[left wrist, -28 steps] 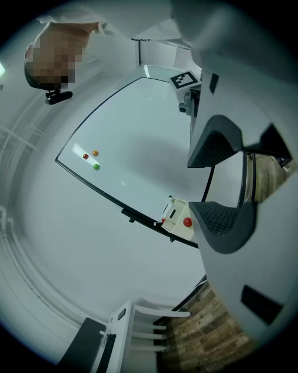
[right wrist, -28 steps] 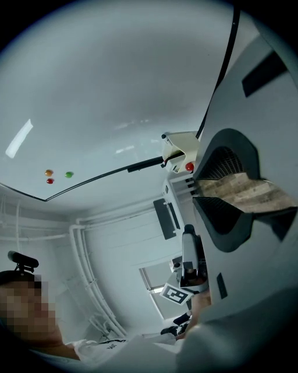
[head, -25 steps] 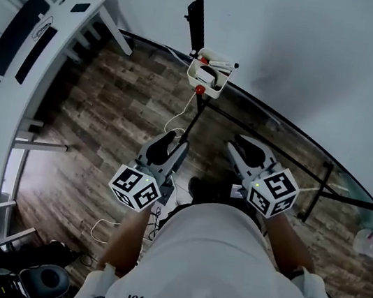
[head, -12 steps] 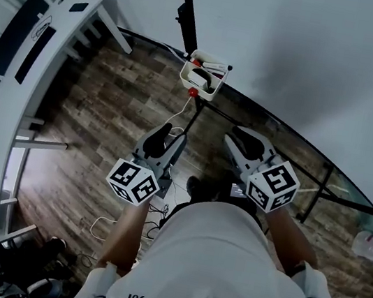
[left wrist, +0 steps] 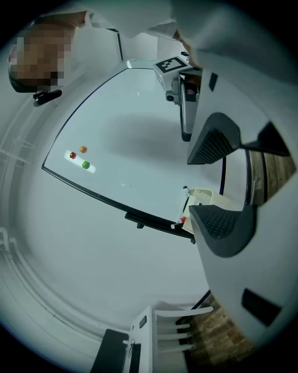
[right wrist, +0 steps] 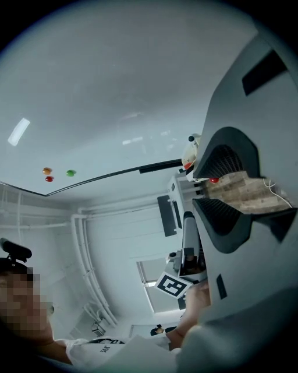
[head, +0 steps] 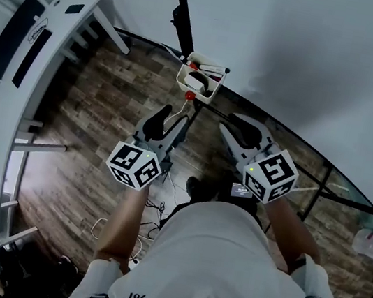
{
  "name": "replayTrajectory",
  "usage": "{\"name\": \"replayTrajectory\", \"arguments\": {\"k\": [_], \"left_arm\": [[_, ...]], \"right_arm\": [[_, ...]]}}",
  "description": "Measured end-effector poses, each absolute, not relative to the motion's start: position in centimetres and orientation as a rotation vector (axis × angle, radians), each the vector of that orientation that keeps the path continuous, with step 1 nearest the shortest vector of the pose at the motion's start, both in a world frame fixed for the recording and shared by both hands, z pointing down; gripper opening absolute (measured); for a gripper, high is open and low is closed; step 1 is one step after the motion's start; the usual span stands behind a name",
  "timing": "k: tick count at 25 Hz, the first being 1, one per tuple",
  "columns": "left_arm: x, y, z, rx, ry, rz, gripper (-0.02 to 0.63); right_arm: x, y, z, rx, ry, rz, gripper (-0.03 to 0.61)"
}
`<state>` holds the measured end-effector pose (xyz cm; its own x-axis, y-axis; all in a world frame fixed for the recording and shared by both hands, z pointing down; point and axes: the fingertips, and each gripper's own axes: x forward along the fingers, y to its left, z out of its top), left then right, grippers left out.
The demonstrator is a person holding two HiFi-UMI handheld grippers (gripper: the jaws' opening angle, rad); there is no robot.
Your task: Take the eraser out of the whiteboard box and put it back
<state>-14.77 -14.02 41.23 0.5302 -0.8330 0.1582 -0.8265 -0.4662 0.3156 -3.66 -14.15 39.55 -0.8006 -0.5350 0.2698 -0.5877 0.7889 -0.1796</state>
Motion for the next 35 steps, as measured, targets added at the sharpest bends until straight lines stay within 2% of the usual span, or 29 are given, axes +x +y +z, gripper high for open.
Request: {"name": "replayTrajectory", "arguments": {"k": [35], "left_arm": [[-12.1,-23.6,48.1,2.452,-1.323,0.304,0.302]], "right_arm": [[-6.2,-18.4,42.4,0.811,-2.697,0.33,0.135]]}}
